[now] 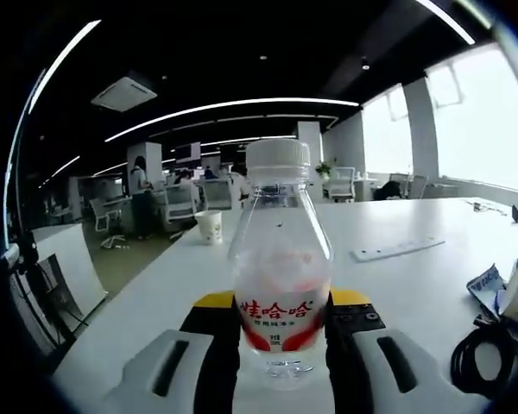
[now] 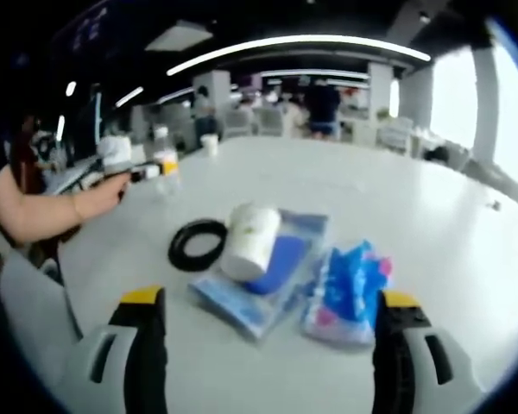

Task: Arrange the tabletop items into an orderly group along one side of the table until the central work area is clear of visible clutter.

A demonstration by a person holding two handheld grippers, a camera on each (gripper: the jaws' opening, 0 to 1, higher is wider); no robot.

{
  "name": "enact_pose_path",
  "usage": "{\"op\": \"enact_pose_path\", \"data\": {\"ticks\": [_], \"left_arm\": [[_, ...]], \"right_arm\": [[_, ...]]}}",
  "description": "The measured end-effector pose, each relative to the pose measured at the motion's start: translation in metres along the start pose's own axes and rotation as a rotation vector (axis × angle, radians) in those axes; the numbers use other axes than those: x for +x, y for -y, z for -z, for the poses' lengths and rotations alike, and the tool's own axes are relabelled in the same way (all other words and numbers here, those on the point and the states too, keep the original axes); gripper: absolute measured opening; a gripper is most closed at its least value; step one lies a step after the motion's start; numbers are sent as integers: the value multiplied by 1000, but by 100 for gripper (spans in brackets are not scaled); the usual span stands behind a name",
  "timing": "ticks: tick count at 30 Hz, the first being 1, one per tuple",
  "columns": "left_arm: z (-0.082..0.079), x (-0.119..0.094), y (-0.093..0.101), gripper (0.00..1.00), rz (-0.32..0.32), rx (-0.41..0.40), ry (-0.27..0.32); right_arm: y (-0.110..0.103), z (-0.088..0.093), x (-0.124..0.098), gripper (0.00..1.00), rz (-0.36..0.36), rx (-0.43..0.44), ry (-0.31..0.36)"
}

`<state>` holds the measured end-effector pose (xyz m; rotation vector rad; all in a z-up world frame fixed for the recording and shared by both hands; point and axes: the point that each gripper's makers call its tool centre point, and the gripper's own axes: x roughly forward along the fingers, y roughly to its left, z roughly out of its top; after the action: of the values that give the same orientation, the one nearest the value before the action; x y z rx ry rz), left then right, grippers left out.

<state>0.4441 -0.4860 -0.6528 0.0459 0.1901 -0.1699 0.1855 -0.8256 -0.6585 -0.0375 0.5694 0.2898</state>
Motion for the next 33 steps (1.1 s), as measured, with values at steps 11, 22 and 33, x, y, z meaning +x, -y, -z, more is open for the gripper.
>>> {"op": "enact_pose_path", "data": {"ticks": [11, 22, 33], "left_arm": [[4, 18, -14, 36, -8, -3, -3], [5, 18, -17, 37, -20, -23, 19], [4, 20, -19, 38, -49, -35, 77]], "right_arm": [[-4, 3, 10, 98, -16, 0, -18], [-12, 6, 21, 98, -41, 5, -29], [-13, 8, 25, 97, -45, 24, -24]]}}
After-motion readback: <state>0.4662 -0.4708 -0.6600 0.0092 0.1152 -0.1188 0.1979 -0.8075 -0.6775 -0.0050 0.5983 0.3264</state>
